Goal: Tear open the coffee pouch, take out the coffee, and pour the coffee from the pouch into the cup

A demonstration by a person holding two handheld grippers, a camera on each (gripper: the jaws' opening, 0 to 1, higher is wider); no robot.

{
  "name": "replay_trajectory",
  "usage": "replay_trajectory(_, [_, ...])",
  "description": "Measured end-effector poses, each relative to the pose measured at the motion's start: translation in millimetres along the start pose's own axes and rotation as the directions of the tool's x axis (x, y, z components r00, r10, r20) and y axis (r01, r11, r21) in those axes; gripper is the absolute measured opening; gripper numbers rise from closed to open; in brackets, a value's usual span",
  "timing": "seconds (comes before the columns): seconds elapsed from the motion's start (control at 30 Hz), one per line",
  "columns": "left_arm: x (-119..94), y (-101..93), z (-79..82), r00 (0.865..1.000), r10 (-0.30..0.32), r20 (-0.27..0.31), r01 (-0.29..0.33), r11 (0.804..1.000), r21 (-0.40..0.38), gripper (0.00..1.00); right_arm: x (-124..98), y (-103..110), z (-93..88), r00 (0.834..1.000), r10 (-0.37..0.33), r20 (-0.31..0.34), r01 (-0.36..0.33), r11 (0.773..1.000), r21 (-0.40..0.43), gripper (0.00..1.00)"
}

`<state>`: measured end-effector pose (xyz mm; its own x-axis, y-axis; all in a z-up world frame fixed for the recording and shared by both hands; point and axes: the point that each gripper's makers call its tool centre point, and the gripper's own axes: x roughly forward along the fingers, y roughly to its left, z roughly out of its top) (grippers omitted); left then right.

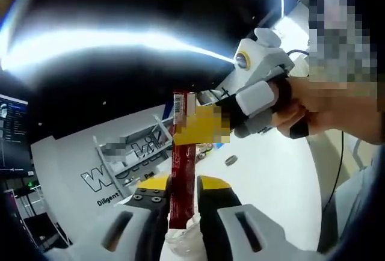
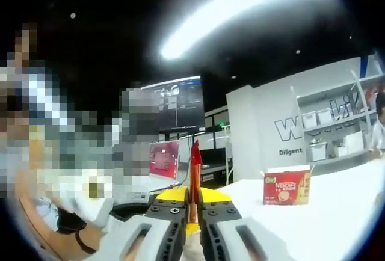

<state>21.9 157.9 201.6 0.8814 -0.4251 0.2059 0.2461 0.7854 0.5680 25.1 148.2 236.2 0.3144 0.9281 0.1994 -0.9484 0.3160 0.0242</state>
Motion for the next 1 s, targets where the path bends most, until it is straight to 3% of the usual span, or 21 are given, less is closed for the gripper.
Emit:
replay_trajectory(0.2, [-0.4, 2.6, -3.6, 1.000, -0.010, 0.010, 0.011, 0.998, -0.061, 0.20, 6.1, -5.7, -8.2, 0.999, 0.021, -0.043, -0.021, 1.000, 0.001, 0.07])
replay_trajectory(0.3, [-1.8, 5.2, -1.0, 0.999, -0.023, 0.044, 0.029, 0.988, -0.153, 0.21, 9.8, -6.8, -8.1, 0.997, 0.035, -0.066, -0.036, 0.999, -0.003, 0.06])
replay_trajectory(0.43, [-5.3, 11.2, 0.0, 0.998, -0.032, 0.061, 0.044, 0.979, -0.200, 0.22, 14.6, -3.1, -7.8, 0.990, 0.076, -0.115, -0.078, 0.997, -0.015, 0.06])
replay_trajectory(0.57, [-10.2, 15.5, 8.1, 0.993, -0.055, 0.103, 0.082, 0.957, -0.278, 0.23, 18.7, -3.9, -9.1, 0.982, 0.099, -0.163, -0.105, 0.994, -0.032, 0.06])
replay_trajectory(0.77, [-20.4, 34.4, 9.5, 0.991, -0.052, 0.123, 0.090, 0.940, -0.329, 0.23, 25.7, -3.3, -10.4, 0.963, 0.141, -0.229, -0.156, 0.987, -0.047, 0.06])
replay_trajectory(0.9, [-24.0, 52.5, -1.8, 0.994, -0.022, 0.108, 0.061, 0.928, -0.369, 0.22, 32.5, -2.6, -8.5, 0.949, 0.152, -0.278, -0.180, 0.980, -0.079, 0.06])
replay_trajectory(1.0, [-20.4, 58.6, -6.4, 0.993, -0.049, 0.110, 0.090, 0.911, -0.403, 0.22, 37.2, 0.9, -10.7, 0.928, 0.181, -0.327, -0.220, 0.972, -0.086, 0.06])
